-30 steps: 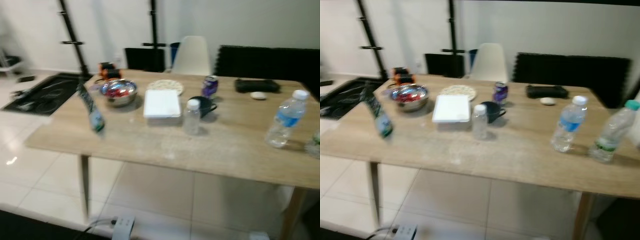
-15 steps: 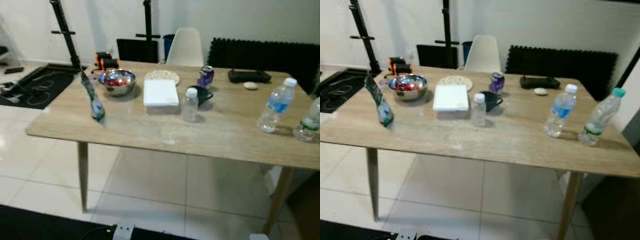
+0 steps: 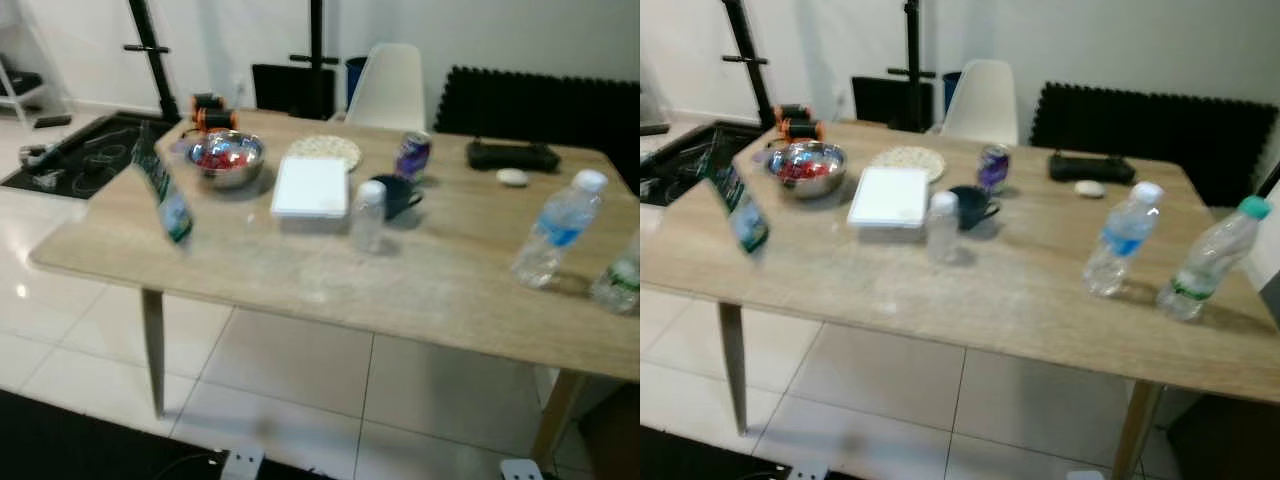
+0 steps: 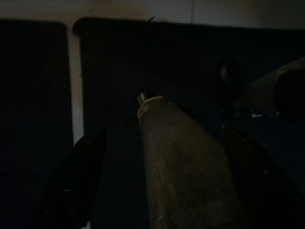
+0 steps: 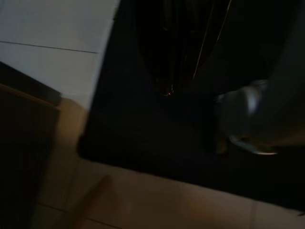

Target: Restocking fridge

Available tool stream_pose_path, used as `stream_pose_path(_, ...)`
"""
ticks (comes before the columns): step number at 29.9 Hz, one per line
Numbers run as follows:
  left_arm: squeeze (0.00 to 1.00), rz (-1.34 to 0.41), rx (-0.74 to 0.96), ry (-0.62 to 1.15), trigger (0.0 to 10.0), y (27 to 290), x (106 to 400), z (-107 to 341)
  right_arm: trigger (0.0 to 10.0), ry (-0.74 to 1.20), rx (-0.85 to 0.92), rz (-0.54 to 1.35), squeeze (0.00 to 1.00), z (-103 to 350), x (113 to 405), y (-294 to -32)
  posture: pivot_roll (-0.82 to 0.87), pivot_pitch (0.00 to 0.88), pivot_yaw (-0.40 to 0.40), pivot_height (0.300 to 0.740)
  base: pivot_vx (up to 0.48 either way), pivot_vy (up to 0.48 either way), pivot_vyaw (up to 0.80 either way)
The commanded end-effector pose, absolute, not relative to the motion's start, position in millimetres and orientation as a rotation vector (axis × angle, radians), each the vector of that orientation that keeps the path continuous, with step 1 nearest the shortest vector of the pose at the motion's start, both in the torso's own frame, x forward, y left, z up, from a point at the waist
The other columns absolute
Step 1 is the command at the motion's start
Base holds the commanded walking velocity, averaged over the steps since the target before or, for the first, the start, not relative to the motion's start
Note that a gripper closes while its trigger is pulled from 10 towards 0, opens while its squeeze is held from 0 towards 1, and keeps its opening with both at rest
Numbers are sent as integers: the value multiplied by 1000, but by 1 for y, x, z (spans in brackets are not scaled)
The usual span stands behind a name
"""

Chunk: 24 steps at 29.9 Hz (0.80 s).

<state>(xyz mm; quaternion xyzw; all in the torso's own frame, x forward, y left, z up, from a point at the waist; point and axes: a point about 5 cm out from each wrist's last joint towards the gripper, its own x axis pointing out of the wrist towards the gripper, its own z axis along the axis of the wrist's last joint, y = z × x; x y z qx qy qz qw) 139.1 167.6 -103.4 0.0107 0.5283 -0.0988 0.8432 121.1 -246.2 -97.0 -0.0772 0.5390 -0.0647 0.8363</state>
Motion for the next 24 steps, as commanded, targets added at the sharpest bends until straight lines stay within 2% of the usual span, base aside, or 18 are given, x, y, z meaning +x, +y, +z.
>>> stream_pose_path(1,0,-205,27,1139,10000,169,133,-106,10000,1152,-171,-172,0,-98,115,-250,-66,0,-21,740,0,0,0)
stream_pose_path(3,0,-205,27,1140,10000,169,133,-106,10000,1149,-173,-193,0,-97,115,-254,-66,0,-21,740,0,0,0)
stream_pose_path(9,0,-186,26,1140,10000,171,131,-106,10000,1058,-79,-502,0,-82,116,-294,-69,0,-27,740,0,0,0)
stream_pose_path(10,0,-186,26,1140,10000,171,131,-106,10000,1058,-79,-502,0,-82,116,-294,-69,0,-27,740,0,0,0)
stream_pose_path(11,0,-173,21,1140,10000,172,131,-106,10000,1041,-44,-538,329,-79,115,-301,-67,0,-29,740,0,0,0)
stream_pose_path(12,0,-162,18,1140,10000,173,130,-106,10000,1009,11,-551,1000,-76,116,-307,-66,0,-32,740,0,0,0)
stream_pose_path(14,0,-144,13,1142,10000,175,128,-107,10000,935,151,-494,1000,-72,124,-308,-67,0,-32,740,0,0,0)
stream_pose_path(16,0,-138,12,1144,10000,177,128,-107,10000,904,195,-435,1000,-71,128,-307,-68,0,-33,740,0,0,0)
stream_pose_path(17,0,-133,13,1146,10000,178,127,-107,10000,877,226,-361,1000,-68,133,-305,-70,0,-34,740,0,0,0)
stream_pose_path(18,0,-127,17,1151,10000,181,125,-107,10000,800,316,-197,1000,-61,143,-302,-75,0,-33,740,0,0,0)
stream_pose_path(19,0,-127,17,1151,10000,181,125,-107,10000,800,316,-197,1000,-61,143,-302,-75,0,-33,740,0,0,0)
stream_pose_path(20,0,-125,21,1155,10000,183,123,-108,10000,739,379,-61,1000,-53,149,-303,-77,0,-34,740,0,0,0)
stream_pose_path(23,0,-123,22,1157,10000,184,123,-108,10000,712,417,31,1000,-47,150,-304,-79,0,-36,740,0,0,0)
stream_pose_path(24,0,-121,23,1158,10000,185,122,-108,10000,666,457,216,1000,-35,154,-306,-80,0,-37,740,0,0,0)
